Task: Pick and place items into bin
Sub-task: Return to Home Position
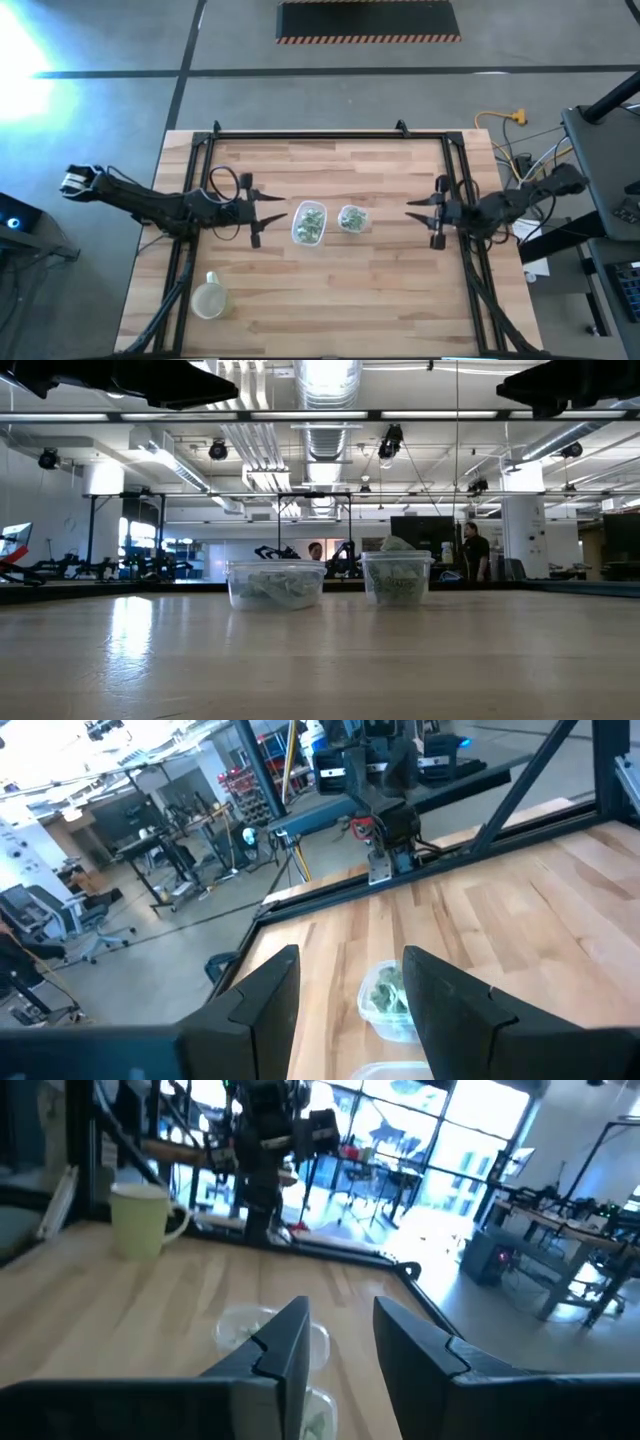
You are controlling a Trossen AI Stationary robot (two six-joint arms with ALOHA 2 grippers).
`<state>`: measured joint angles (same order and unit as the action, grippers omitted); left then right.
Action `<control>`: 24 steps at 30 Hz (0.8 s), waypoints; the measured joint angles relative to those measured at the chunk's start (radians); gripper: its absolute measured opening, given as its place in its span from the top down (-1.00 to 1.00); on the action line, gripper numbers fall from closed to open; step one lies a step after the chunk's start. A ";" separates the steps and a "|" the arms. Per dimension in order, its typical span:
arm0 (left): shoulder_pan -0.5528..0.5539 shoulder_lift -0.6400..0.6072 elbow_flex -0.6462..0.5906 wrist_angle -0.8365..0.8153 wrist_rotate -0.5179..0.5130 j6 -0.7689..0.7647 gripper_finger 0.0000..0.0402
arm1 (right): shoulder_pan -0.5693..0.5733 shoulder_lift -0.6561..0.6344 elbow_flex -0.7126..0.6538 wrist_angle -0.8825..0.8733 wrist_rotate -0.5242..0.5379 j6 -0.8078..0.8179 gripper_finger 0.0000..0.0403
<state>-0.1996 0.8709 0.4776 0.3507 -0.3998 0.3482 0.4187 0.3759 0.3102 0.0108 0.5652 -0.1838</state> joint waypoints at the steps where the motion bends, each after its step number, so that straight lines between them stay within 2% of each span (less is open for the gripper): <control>1: 0.003 -0.008 -0.004 -0.003 -0.001 0.001 0.19 | 0.000 -0.025 -0.010 0.000 -0.005 0.000 0.49; 7: 0.037 -0.087 -0.068 0.007 -0.002 0.002 0.19 | -0.005 -0.149 -0.053 -0.031 -0.094 0.013 0.53; 11: 0.068 -0.158 -0.125 0.029 -0.002 -0.002 0.19 | -0.045 -0.208 -0.057 -0.079 -0.210 0.033 0.56; 17: 0.076 -0.233 -0.205 0.121 0.005 -0.006 0.19 | -0.143 -0.224 -0.088 -0.083 -0.269 0.065 0.60; 22: 0.076 -0.261 -0.226 0.125 0.026 -0.027 0.19 | -0.231 -0.225 -0.109 -0.083 -0.379 0.088 0.63; 24: 0.076 -0.262 -0.226 0.121 0.027 -0.029 0.19 | -0.257 -0.226 -0.117 -0.082 -0.388 0.099 0.64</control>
<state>-0.1234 0.6086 0.2513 0.4721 -0.3726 0.3192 0.1618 0.1501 0.1929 -0.0715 0.1769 -0.0850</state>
